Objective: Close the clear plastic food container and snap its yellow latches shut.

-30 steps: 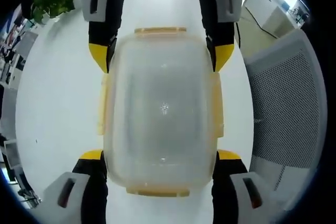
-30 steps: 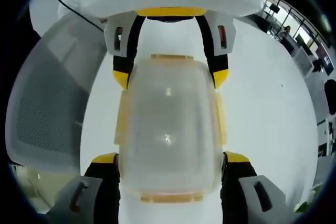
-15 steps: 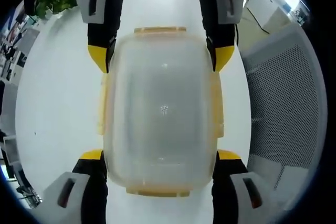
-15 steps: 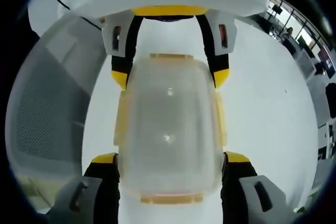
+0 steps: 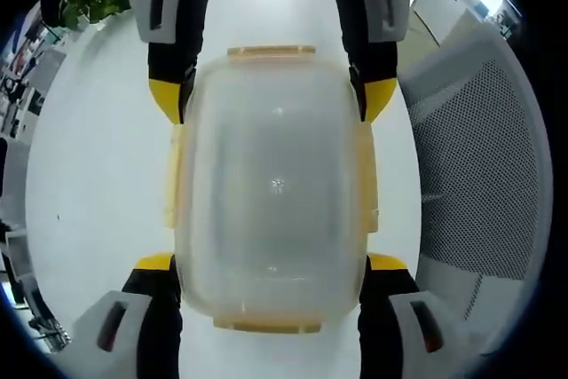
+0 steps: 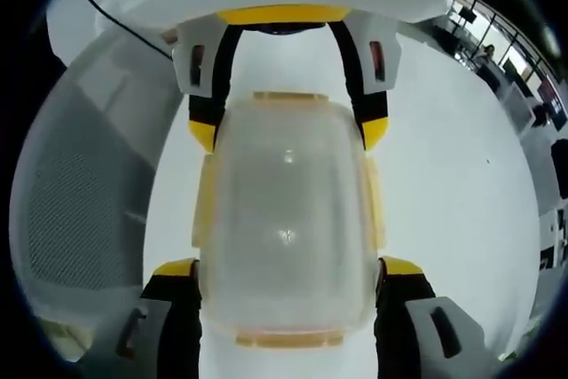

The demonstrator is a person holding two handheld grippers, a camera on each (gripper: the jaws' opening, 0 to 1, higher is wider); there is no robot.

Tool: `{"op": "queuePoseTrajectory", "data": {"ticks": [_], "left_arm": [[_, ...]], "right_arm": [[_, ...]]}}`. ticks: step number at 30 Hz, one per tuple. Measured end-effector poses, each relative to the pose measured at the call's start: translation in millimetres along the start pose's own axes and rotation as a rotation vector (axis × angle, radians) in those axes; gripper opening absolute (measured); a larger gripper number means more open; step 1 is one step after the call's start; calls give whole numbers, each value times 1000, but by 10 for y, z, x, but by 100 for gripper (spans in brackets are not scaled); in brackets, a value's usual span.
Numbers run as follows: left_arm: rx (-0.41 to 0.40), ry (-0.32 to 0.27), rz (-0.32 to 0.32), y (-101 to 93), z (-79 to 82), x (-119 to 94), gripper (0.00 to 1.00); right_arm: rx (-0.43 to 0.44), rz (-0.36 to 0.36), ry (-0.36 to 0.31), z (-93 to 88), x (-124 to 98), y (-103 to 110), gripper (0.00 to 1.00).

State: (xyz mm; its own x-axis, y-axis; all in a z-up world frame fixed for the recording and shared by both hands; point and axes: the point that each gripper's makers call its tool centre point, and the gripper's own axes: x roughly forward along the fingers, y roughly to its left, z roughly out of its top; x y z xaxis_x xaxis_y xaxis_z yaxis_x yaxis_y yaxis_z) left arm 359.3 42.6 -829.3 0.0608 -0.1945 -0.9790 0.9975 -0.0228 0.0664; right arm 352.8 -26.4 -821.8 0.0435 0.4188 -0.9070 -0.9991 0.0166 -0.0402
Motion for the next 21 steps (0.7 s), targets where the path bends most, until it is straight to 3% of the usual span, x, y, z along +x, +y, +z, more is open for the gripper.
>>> {"op": "queuePoseTrajectory", "data": {"ticks": [21], "left_arm": [[-2,-17,-2,-10,-289,-68,83]], "right_arm": [[3,10,-1,292,154,9,83]]}}
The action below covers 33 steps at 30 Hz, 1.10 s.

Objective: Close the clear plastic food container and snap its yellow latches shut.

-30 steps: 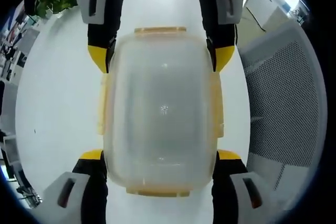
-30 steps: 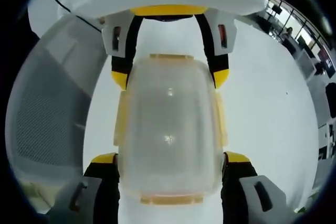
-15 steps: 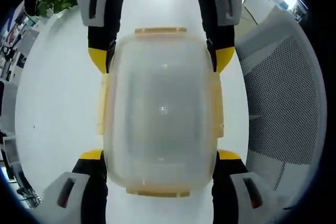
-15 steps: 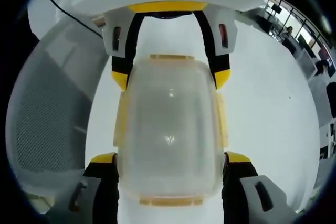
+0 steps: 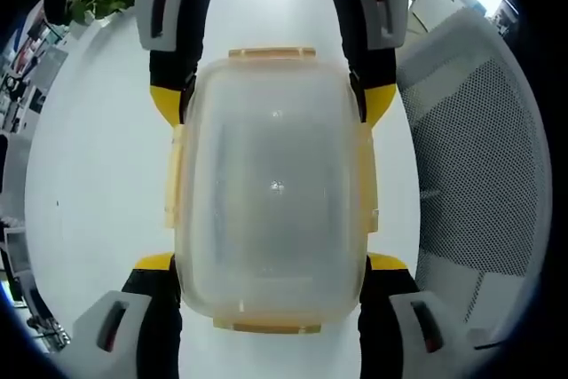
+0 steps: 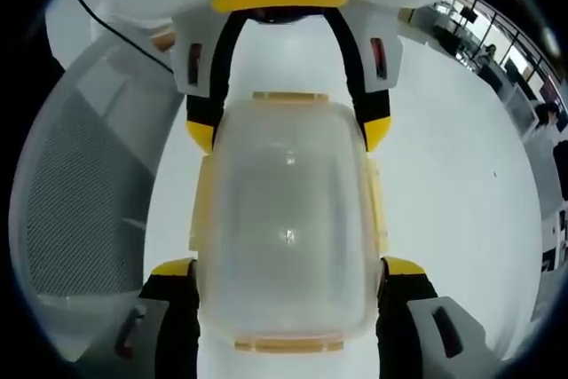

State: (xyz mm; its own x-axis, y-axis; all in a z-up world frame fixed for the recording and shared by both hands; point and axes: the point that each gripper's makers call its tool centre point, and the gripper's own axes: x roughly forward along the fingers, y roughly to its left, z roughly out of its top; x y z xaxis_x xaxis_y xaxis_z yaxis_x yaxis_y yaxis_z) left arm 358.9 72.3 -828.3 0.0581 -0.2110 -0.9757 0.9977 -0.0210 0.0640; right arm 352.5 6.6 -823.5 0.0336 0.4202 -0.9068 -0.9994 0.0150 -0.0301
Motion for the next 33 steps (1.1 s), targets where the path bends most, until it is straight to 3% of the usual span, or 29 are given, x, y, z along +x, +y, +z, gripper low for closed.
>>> {"op": "queuePoseTrajectory", "data": {"ticks": [22,33], "left_arm": [[-16,-11,-1,25,-331,-76,83],[-14,-11,-4,43,-362,-82,84]], "right_arm": [[-4,-10,-9,321,149,-42,84],[1,-12,-6,361,178,-56,85]]}}
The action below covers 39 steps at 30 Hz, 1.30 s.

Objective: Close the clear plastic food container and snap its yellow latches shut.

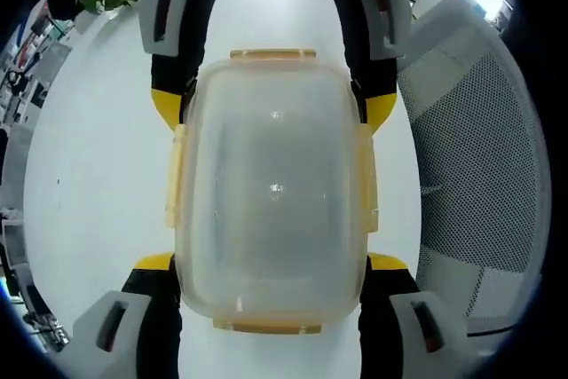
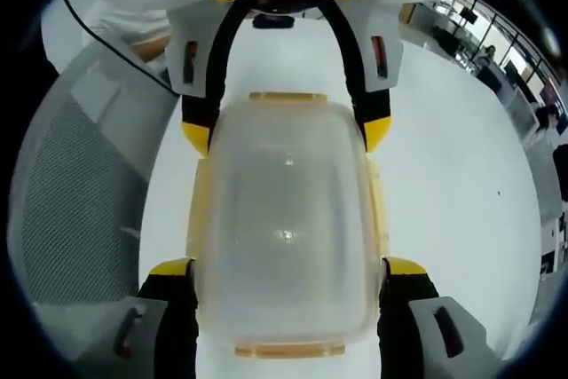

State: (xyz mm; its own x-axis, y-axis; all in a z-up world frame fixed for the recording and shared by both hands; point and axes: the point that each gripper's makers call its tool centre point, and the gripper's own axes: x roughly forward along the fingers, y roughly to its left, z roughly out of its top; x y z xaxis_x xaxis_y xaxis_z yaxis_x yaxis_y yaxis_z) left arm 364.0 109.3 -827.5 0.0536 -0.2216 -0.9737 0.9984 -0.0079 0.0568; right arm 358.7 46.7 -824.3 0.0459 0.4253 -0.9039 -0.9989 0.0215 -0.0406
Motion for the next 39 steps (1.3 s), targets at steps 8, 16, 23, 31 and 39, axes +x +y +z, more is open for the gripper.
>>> {"op": "queuePoseTrajectory", "data": {"ticks": [8,16,23,31,39], "left_arm": [[-1,-4,-4,-3,-2,1,84],[-5,-8,-11,2,-4,5,84],[-10,-2,-13,76,-5,17,84],[-16,-14,-13,147,2,22,85],[-14,-13,-15,232,6,31,85]], "right_arm": [[5,1,-3,2,17,-6,85],[7,17,-15,6,24,-10,86],[6,17,-16,6,25,-77,87],[5,20,-21,-2,28,-148,87],[8,20,-22,-11,34,-238,87]]}}
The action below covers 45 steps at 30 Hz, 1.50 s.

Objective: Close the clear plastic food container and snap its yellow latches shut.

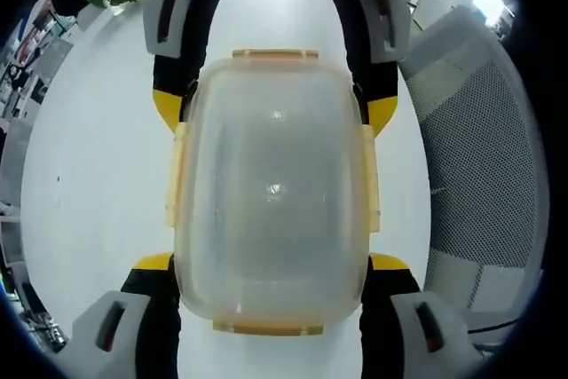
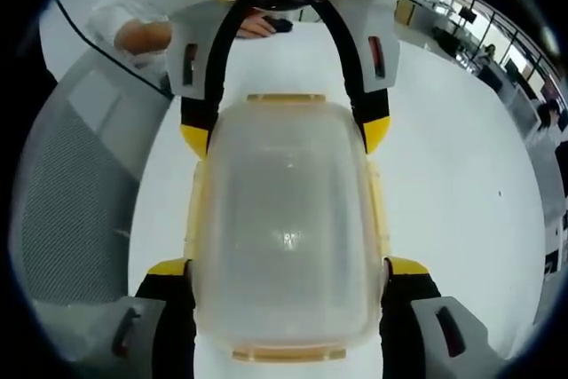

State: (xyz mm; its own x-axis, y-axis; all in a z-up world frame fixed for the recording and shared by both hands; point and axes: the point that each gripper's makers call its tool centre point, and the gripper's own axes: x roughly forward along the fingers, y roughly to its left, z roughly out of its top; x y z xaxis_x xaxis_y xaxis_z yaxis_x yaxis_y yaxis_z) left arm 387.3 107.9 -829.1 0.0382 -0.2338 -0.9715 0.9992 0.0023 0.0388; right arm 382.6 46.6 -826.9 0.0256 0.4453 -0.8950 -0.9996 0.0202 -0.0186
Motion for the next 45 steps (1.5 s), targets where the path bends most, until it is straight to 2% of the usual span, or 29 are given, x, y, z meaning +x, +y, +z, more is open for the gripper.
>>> {"op": "queuePoseTrajectory", "data": {"ticks": [45], "left_arm": [[6,-8,-3,476,46,31,85]], "right_arm": [[16,-13,0,-34,8,-475,88]]}}
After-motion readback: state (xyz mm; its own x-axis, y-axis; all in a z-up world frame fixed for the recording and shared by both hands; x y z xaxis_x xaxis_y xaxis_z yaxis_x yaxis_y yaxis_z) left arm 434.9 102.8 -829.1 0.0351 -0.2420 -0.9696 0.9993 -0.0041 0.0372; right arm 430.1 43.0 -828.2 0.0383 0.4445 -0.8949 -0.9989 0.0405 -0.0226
